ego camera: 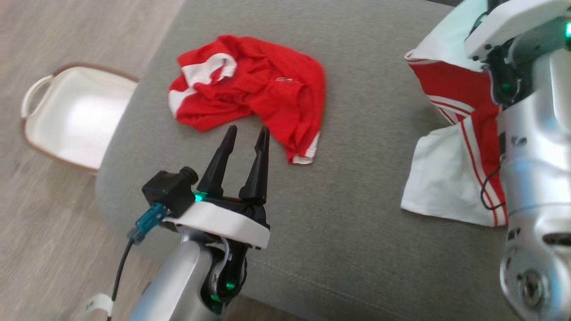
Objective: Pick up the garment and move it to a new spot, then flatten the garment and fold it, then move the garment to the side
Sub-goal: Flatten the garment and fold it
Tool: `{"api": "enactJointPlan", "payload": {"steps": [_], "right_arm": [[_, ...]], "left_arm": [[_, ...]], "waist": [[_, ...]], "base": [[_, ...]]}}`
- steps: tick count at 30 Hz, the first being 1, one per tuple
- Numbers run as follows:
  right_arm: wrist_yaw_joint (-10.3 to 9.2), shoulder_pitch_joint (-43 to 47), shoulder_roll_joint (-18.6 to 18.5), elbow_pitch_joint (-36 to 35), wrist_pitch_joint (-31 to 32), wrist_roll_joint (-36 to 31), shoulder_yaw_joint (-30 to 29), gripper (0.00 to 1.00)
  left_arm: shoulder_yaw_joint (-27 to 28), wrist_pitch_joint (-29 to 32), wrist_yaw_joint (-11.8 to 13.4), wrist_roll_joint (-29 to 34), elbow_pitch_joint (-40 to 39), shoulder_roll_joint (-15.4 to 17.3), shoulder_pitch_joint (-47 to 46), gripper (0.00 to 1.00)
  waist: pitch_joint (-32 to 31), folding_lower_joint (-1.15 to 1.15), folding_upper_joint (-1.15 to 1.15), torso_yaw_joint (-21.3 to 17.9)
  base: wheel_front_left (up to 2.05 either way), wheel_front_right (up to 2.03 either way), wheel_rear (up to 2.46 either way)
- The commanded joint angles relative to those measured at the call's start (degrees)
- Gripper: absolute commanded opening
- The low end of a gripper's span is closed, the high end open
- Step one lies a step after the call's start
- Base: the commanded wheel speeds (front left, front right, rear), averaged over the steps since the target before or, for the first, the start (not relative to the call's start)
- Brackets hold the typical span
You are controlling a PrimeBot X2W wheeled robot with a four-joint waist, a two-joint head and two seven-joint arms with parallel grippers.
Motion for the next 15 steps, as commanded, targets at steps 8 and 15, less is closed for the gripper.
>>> {"api": "enactJointPlan", "payload": {"steps": [8, 15], "right_arm": [[0.44, -5.56, 0.7, 10.1, 1.21, -13.81, -5.23, 1.0], [0.44, -6.0, 0.7, 13.44, -3.72, -15.1, -5.58, 1.0]], "left_arm": [[1.1, -0.29, 0.74, -0.65, -2.05, 0.24, -1.33, 1.0], [2.75, -0.29, 0.91, 0.05, -2.14, 0.24, -1.45, 1.0]], "waist": [[0.54, 0.0, 0.0, 2.58], [-1.79, 0.0, 0.0, -0.69]], "base": [[0.0, 0.0, 0.0], [0.0, 0.0, 0.0]]}}
